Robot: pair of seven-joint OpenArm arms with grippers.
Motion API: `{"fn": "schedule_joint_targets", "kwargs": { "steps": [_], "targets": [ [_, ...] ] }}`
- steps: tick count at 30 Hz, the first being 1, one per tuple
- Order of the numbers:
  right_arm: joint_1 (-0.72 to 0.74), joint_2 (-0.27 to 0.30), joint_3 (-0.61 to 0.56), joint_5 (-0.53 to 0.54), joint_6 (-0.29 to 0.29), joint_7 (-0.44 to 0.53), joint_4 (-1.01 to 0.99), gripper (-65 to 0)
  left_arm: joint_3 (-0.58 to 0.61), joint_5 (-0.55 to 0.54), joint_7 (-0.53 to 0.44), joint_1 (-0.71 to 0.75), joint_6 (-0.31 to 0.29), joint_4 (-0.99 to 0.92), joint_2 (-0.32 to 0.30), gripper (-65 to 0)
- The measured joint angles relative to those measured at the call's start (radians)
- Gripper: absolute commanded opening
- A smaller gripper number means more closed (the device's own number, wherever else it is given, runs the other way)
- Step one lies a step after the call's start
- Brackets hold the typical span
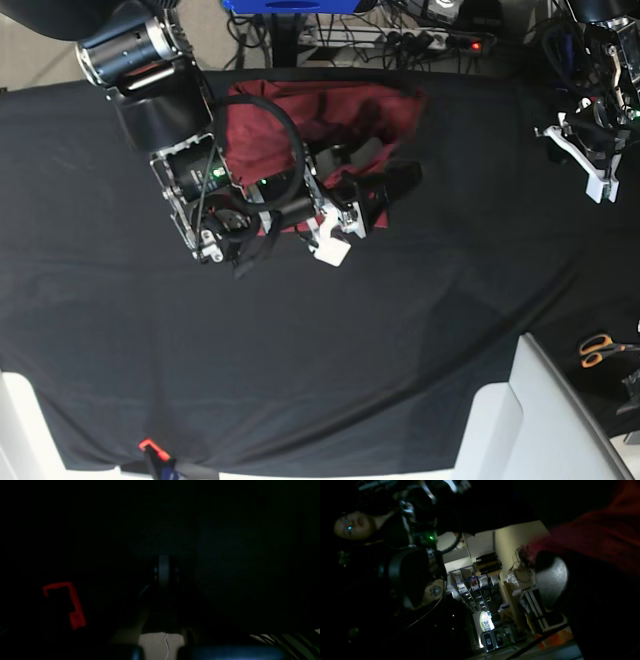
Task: Fold the T-shirt properly
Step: 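Pull the folded layer back with the right gripper to adjust it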
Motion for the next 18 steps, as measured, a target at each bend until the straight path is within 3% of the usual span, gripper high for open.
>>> {"fn": "schedule_joint_targets", "kwargs": {
  "steps": [6,10,12,14,16,18],
  "targets": [
    [0.000,0.026,-0.006,-0.006,-0.003,0.029,0.181,-0.3,0.000,0.001,0.000,-0.001,0.000,0.000,0.001,-65.0],
    [-0.014,0.089,0.000,-0.022,-0.011,0.077,0.337,-0.3,0.000,0.000,0.000,0.000,0.000,0.000,0.000,-65.0],
    [-0.046,0.136,0.001,-0.061,-0.047,0.140,0.396,-2.1,0.000,0.000,0.001,0.002,0.000,0.000,0.000,-65.0],
    [-0.100,0.195,0.002,-0.087,-0.056,0.230,0.429,-14.3,-0.002,0.000,0.002,0.008,0.000,0.000,-0.003,-65.0],
    [-0.137,0.237,0.003,-0.089,-0.064,0.243,0.429,-33.9,-0.004,0.000,0.001,0.010,0.000,0.000,-0.006,-65.0],
    [-0.155,0.240,0.006,-0.081,-0.068,0.242,0.420,-54.8,-0.005,0.000,0.001,0.009,0.000,0.000,-0.008,-65.0]
  ]
}}
